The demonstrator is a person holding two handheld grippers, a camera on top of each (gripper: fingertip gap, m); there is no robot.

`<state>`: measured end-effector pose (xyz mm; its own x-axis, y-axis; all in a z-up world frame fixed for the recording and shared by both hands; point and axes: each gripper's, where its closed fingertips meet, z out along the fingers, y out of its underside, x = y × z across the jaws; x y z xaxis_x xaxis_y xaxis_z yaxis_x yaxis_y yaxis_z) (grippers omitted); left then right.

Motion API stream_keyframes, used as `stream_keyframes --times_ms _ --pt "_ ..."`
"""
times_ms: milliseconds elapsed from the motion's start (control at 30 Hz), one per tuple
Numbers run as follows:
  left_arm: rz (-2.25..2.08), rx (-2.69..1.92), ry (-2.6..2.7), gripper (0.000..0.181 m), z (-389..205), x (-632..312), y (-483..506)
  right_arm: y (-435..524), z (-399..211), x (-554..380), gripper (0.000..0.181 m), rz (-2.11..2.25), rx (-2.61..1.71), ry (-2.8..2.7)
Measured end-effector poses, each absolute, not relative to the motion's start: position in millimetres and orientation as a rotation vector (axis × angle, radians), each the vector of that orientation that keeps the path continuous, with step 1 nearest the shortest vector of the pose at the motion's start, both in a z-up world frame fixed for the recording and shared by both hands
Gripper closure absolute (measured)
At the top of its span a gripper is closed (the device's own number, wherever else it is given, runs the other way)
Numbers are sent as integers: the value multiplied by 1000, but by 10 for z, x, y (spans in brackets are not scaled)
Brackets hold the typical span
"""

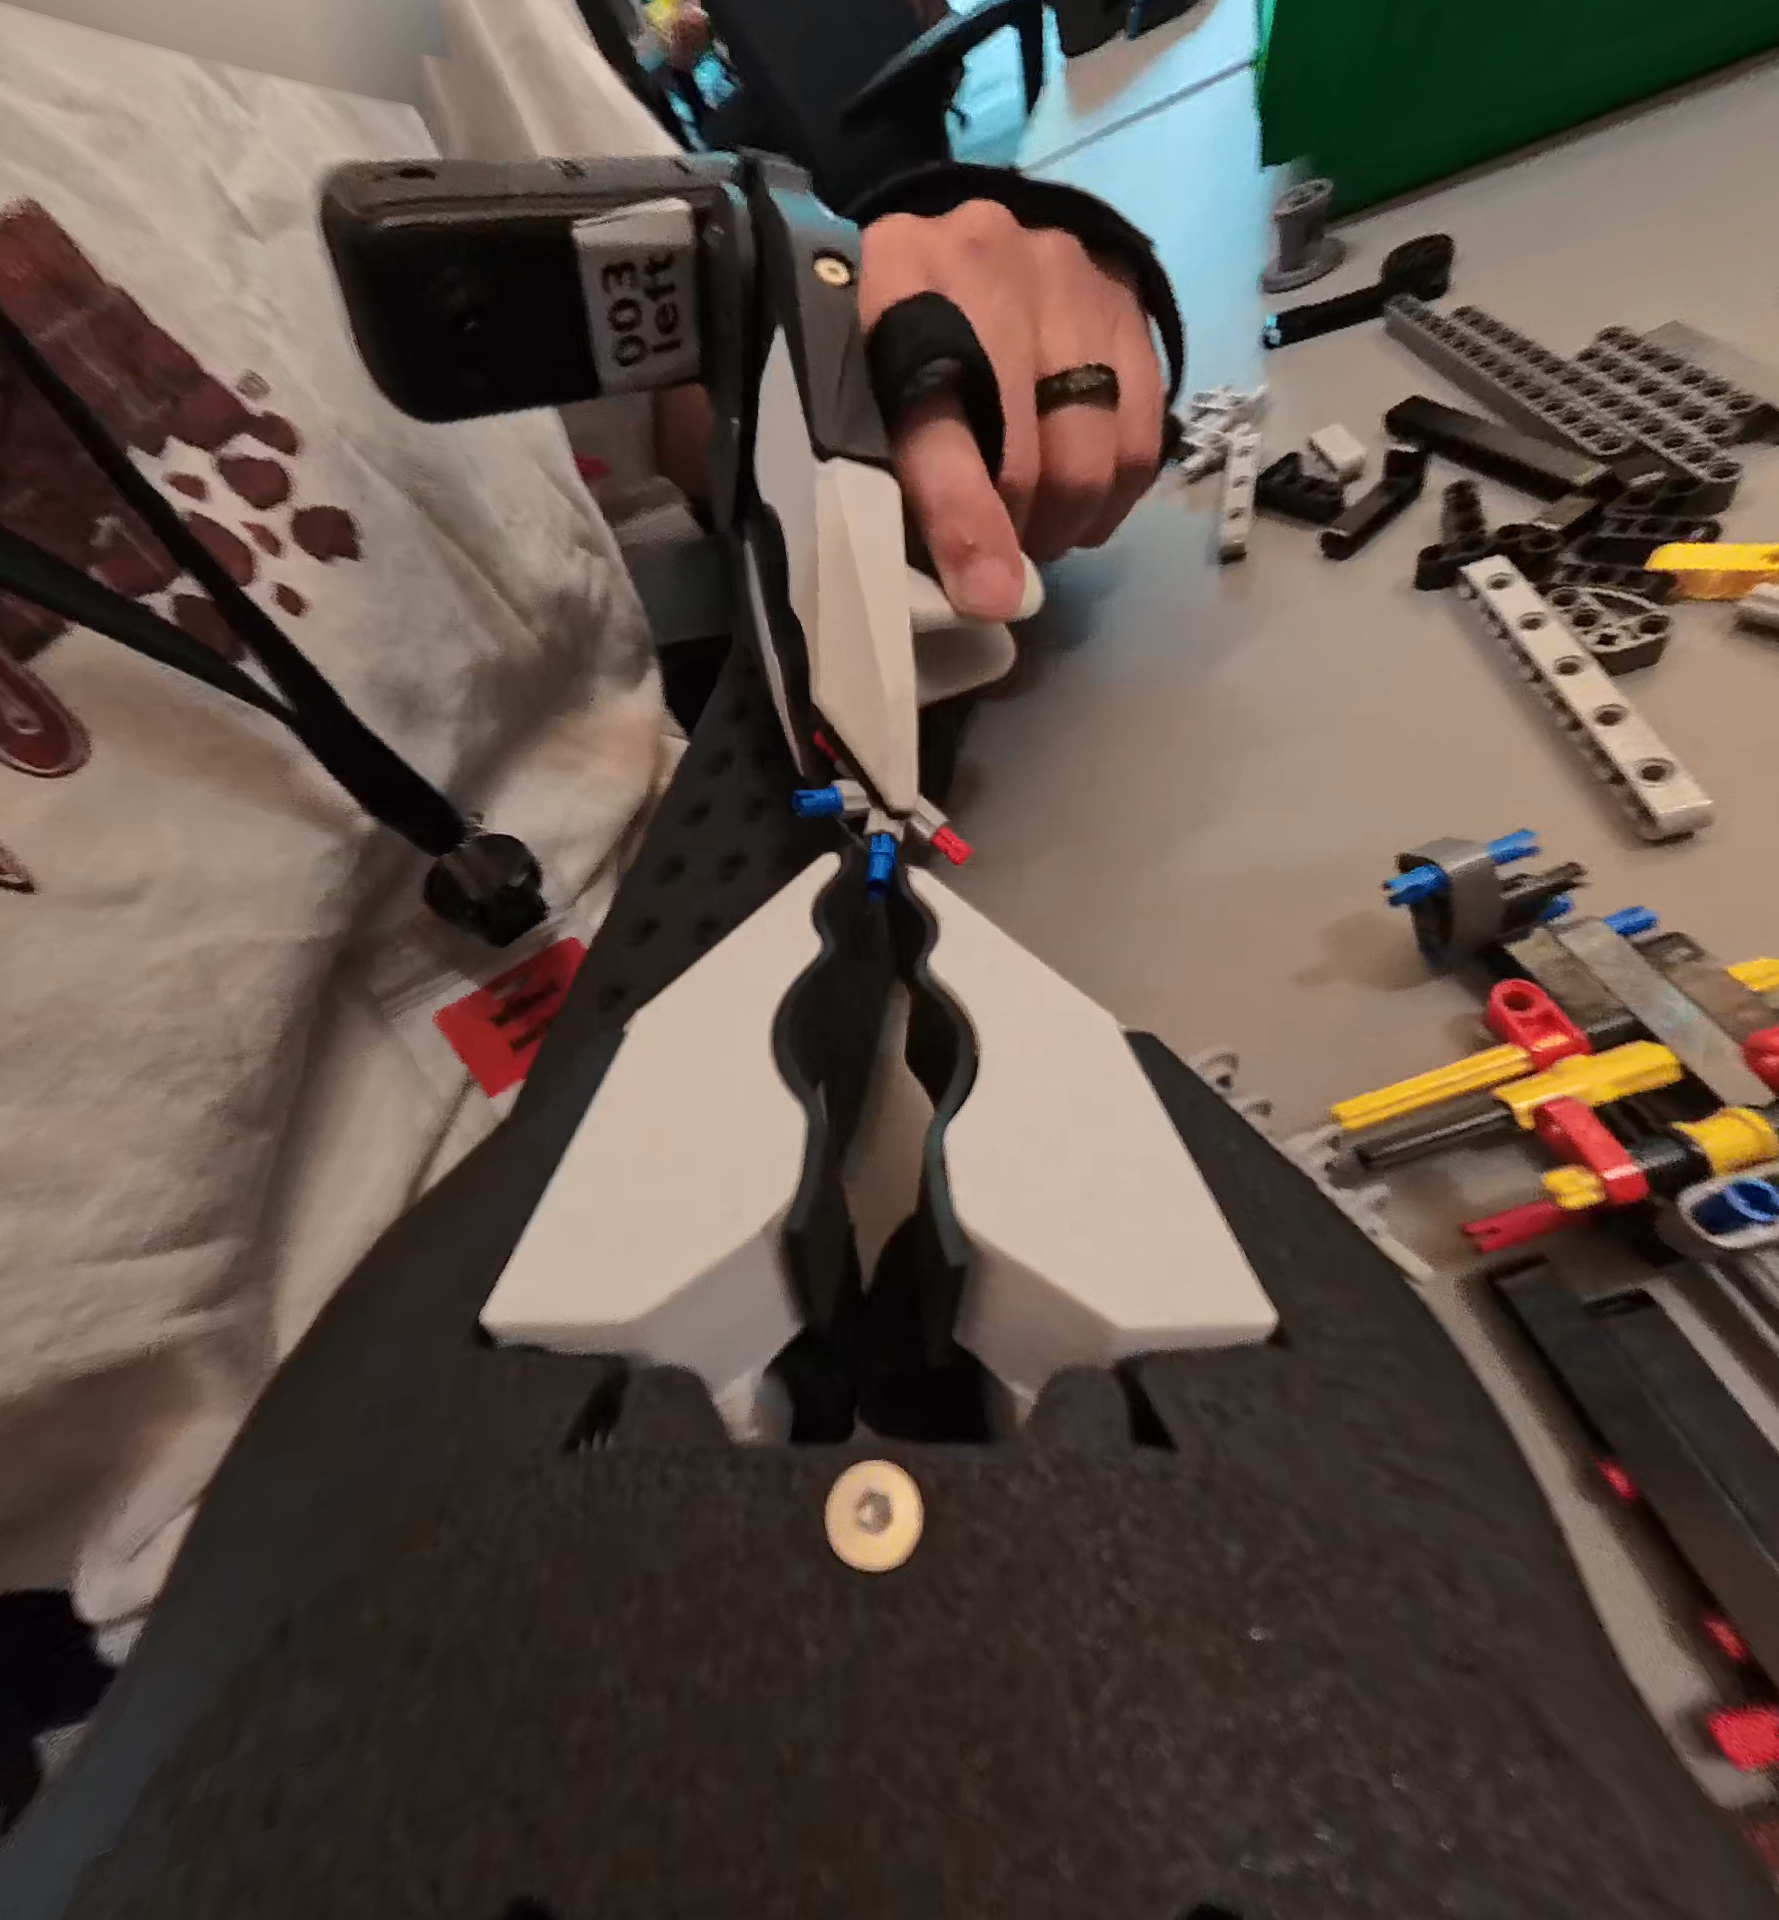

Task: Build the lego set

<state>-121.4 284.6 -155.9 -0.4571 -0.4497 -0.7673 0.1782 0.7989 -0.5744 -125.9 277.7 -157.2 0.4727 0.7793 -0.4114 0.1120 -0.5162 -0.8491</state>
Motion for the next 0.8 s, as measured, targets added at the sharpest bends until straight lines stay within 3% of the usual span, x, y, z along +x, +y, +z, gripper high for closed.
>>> stream_keyframes --times_ms 200,633,800 --pt "-813 -240 1870 175 -1426 -1221 2836 2772 -1445 -1277 176 1171 -1849 -670" --pt "-703 -306 1856 175 -1444 -1122 2935 2894 -1481 -1210 180 1005 -1884 -650" --pt "-765 -472 1799 175 -1321 -1020 3107 3080 -1325 -1080 173 875 -1820 -567"
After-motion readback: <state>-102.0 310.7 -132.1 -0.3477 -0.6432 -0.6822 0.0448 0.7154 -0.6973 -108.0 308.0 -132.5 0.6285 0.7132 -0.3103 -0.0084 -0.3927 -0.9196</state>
